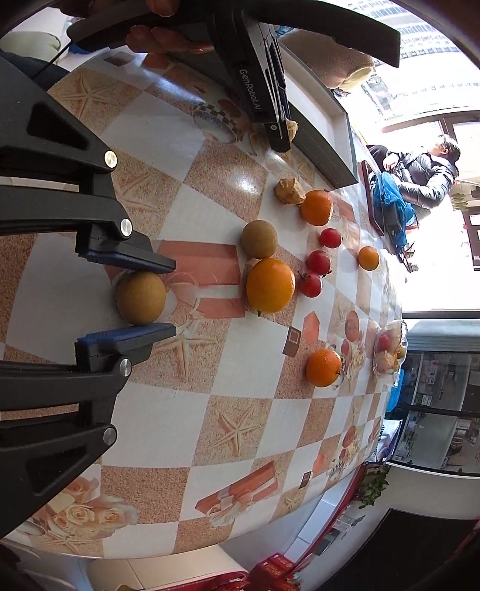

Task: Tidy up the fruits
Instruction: 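Close the left gripper on the papery husk fruit and lift it, then carry both fruits over the white tray and open both grippers to drop them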

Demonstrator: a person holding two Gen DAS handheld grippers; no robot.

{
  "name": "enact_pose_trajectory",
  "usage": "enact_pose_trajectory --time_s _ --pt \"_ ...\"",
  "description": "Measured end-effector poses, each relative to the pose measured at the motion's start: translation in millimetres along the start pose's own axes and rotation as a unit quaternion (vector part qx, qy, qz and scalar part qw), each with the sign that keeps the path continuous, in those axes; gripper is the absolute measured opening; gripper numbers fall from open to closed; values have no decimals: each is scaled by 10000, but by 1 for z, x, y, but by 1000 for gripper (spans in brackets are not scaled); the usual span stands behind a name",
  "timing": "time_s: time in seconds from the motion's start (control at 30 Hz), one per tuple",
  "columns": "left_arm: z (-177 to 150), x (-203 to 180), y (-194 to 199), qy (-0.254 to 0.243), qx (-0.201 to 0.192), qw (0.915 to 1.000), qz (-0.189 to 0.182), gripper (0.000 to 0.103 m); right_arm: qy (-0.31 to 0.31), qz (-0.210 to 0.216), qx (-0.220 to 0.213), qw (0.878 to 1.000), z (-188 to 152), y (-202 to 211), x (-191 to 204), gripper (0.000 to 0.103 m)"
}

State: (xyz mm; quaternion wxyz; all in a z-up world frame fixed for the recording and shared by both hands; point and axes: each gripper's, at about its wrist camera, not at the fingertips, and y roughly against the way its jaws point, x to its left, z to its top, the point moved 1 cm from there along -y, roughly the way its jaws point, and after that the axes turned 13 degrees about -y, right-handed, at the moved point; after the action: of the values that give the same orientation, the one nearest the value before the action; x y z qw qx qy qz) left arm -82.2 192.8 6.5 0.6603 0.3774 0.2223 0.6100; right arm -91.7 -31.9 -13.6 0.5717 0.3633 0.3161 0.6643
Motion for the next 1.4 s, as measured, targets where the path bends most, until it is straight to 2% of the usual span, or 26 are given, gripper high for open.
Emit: enact_pose_trajectory --time_s 0.1,0.2,0.23,0.27,0.43,0.5,0.57,0.7,0.8,0.93,1.03,1.13,1.27,1.4 --pt "-5 11 4 -60 -79 9997 -218 37 -8 2 2 10000 0 0 -1 29" --pt "-5 15 25 53 -470 9981 -389 62 8 3 -11 10000 1 -1 -1 29" --pt "-5 14 33 26 -642 9972 -387 79 -4 19 -12 10000 0 0 -1 29" --pt "-5 10 39 -42 -766 9962 -403 81 -14 28 -11 10000 0 0 -2 29" --pt "-7 -16 40 -515 -545 9962 -444 81 -18 30 -13 10000 0 0 -2 29" --pt "-7 -23 36 -637 -474 9965 -260 81 -13 33 -12 10000 0 0 -2 29" --pt "-6 -23 25 -577 -293 9978 -107 81 -8 23 -15 10000 1 0 -1 29" --pt "-2 -9 0 -197 50 9996 -187 81 -20 32 -12 10000 1 0 -1 30" --pt "0 -12 -11 -297 181 9994 -55 71 -1 11 -18 10000 1 -1 -2 30" --pt "6 -10 -10 -130 199 9996 -157 25 -53 35 40 10000 4 -1 -3 30" --pt "6 -5 1 123 133 9985 -519 25 -237 187 157 9994 6 0 -8 29" --pt "6 -4 20 214 -37 9973 -699 25 -465 342 270 9980 10 3 -15 29" --pt "5 4 42 331 -176 9961 -803 25 -645 475 388 9960 16 9 -18 29" --pt "6 21 59 457 -143 9962 -723 25 -637 681 475 9945 23 17 -7 29"
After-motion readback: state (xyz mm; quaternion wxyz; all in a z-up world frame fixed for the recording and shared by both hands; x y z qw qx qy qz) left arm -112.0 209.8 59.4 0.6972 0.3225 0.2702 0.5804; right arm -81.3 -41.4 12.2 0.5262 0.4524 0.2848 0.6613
